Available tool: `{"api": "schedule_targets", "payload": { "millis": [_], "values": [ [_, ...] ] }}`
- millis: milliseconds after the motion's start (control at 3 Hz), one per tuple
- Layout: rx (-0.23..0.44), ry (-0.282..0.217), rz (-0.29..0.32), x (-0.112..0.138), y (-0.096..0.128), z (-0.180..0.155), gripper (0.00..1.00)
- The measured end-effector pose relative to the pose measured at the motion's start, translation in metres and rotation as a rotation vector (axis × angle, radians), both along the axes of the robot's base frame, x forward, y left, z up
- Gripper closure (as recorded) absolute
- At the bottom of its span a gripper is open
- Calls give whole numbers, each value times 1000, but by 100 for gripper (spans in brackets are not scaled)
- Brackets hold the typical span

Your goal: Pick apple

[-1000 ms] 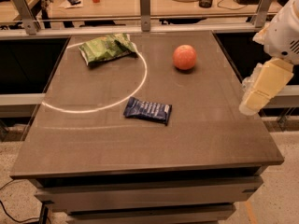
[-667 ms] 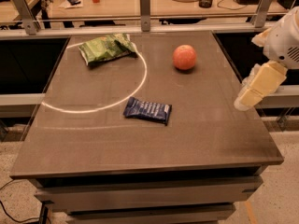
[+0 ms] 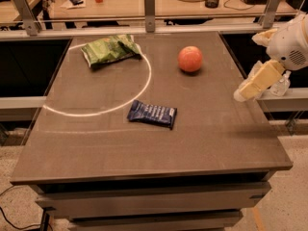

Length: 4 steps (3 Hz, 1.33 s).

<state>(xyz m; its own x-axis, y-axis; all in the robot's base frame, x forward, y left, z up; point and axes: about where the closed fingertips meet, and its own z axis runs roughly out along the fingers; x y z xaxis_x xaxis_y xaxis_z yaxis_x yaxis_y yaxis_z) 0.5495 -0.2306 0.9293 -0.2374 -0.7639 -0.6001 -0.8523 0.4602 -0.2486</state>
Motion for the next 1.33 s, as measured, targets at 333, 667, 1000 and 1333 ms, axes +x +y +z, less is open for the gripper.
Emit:
{"api": "schedule_targets", "payload": {
  "millis": [333,667,1000,1333],
  "values": [
    [34,-32,-71,41,-17,-14,0],
    [34,-31,-71,41,-17,-14,0],
    [53,-22,-90,47,-14,-17,0],
    [105,-6,-124,68,-5,-21,0]
  ]
}}
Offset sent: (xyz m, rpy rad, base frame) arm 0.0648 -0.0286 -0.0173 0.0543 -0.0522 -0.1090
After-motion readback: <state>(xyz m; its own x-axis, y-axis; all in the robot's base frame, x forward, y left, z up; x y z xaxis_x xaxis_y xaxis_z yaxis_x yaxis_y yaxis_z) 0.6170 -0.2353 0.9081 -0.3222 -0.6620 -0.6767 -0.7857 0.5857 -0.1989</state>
